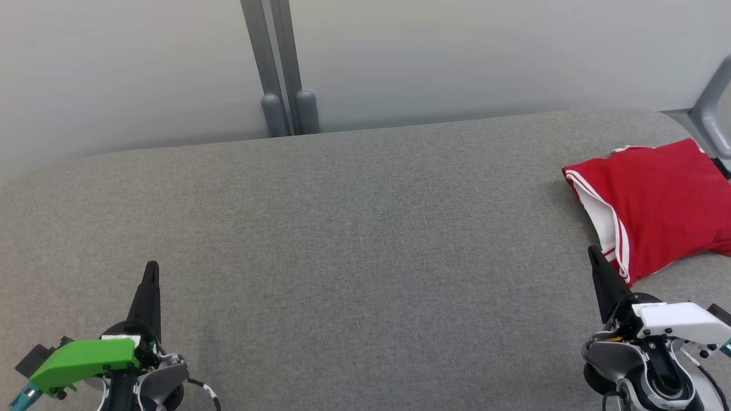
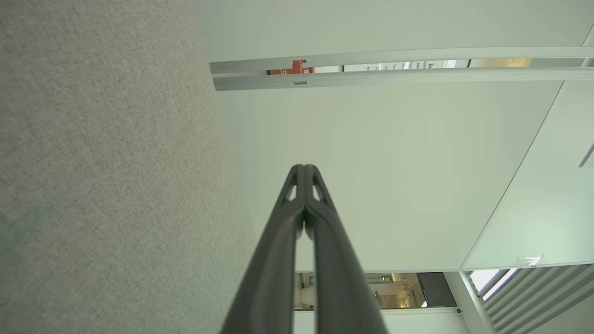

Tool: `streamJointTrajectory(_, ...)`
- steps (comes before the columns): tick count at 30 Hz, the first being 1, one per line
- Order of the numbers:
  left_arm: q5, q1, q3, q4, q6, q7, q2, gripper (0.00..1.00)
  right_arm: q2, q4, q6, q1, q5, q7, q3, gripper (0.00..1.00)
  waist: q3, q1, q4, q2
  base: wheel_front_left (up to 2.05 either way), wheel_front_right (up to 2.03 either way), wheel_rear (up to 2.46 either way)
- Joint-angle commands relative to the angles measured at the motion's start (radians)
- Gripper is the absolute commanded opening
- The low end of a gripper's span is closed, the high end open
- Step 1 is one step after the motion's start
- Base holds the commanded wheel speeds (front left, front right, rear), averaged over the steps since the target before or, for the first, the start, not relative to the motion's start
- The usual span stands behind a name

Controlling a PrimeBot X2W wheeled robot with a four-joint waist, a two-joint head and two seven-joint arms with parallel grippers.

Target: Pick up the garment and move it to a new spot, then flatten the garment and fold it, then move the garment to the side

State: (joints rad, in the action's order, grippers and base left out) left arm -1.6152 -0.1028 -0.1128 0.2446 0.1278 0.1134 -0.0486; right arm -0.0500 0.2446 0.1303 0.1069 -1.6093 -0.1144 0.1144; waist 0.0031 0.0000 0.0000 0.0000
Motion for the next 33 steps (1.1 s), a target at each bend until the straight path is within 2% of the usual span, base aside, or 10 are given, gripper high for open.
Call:
streamJointTrajectory(1, 0.004, -0.013, -0.003, 0.001, 0.005, 0.004, -0.005, 0.0, 0.0, 0.001, 0.001, 0.006, -0.007, -0.003, -0.001, 0.0, 0.0, 0.0, 0.0, 0.0, 0.0, 0.0, 0.0)
streamJointTrajectory(33, 0.005, -0.013, -0.004, 0.001, 0.005, 0.004, -0.004, 0.0, 0.0, 0.001, 0.001, 0.006, -0.007, -0.003, -0.001, 0.0, 0.0, 0.0, 0.0, 0.0, 0.0, 0.0, 0.0)
